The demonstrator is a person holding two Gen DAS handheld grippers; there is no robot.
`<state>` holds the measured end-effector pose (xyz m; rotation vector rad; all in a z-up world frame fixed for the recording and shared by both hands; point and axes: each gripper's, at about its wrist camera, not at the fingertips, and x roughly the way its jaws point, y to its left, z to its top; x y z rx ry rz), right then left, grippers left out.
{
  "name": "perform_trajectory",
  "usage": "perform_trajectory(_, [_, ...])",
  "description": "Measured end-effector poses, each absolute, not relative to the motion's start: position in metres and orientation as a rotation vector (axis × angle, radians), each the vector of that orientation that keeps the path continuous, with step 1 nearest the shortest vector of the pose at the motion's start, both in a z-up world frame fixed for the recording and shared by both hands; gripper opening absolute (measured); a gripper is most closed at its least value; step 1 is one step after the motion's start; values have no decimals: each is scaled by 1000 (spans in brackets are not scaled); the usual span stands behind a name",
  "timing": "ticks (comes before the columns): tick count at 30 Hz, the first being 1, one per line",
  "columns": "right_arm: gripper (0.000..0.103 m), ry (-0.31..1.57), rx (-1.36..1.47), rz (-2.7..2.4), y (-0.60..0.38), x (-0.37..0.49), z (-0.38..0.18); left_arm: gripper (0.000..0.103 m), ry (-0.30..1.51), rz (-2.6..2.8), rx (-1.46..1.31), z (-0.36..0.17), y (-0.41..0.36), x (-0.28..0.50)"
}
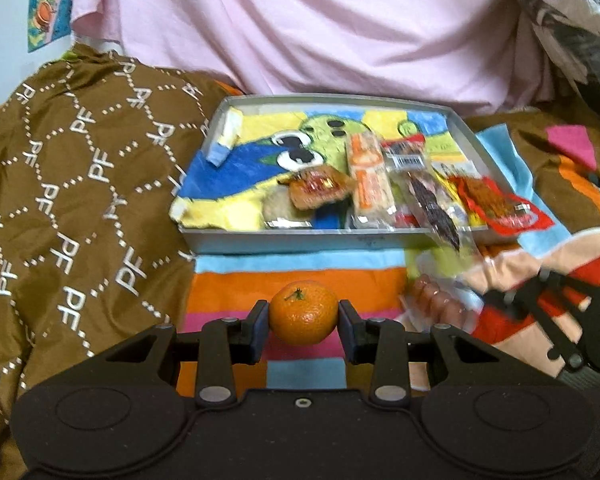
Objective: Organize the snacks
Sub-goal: 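Lift the orange and sausage pack and carry them toward the tray, then lower the orange and sausage pack into the tray and open both tools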
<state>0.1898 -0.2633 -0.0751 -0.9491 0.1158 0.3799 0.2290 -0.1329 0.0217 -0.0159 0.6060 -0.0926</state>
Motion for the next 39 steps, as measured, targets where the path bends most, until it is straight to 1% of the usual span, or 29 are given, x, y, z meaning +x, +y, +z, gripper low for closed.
perform_trajectory(1, [26, 106, -950, 367, -262, 190, -74, 38, 601, -88, -18, 24, -131, 230])
perform_trajectory(2, [23, 96, -949, 355, -262, 190, -73, 38, 598, -83, -21, 25, -130, 231])
perform_trajectory(8, [22, 168, -937, 382, -261, 196, -78, 38, 595, -47, -51, 28, -120, 233])
perform_trajectory(9, [17, 169, -930, 382, -261, 196, -77, 38, 594, -45, -52, 28, -119, 234])
perform_trajectory(11, [10, 175, -928, 375, -260, 196, -77, 38, 594, -42, -53, 28, -117, 234])
perform_trajectory(13, [11, 208, -922, 381, -261, 198, -78, 38, 595, -41, -54, 27, -117, 234])
perform_trajectory(16, [22, 242, -926, 371, -260, 199, -80, 38, 599, -42, -54, 25, -117, 234])
perform_trajectory(17, [37, 247, -934, 361, -260, 199, -82, 38, 601, -43, -55, 25, -117, 234])
perform_trajectory(18, [43, 258, -934, 358, -260, 201, -83, 38, 601, -44, -54, 24, -117, 234])
perform_trajectory(19, [42, 280, -932, 354, -260, 204, -84, 38, 600, -46, -53, 24, -118, 234])
perform_trajectory(20, [39, 297, -930, 348, -259, 206, -86, 38, 598, -48, -51, 24, -118, 233])
perform_trajectory(21, [29, 311, -930, 344, -259, 207, -87, 38, 596, -49, -50, 24, -118, 233])
perform_trajectory(22, [24, 317, -933, 335, -259, 208, -89, 38, 595, -49, -50, 25, -119, 234])
perform_trajectory(23, [22, 315, -937, 320, -259, 209, -90, 38, 593, -48, -52, 26, -119, 234])
perform_trajectory(28, [18, 295, -901, 306, -261, 208, -80, 38, 575, -48, -53, 31, -121, 236])
perform_trajectory(35, [17, 158, -927, 353, -250, 181, -62, 39, 535, -37, -60, 44, -121, 248])
perform_trajectory(39, [17, 65, -893, 343, -246, 179, -50, 39, 511, -26, -54, 50, -118, 261])
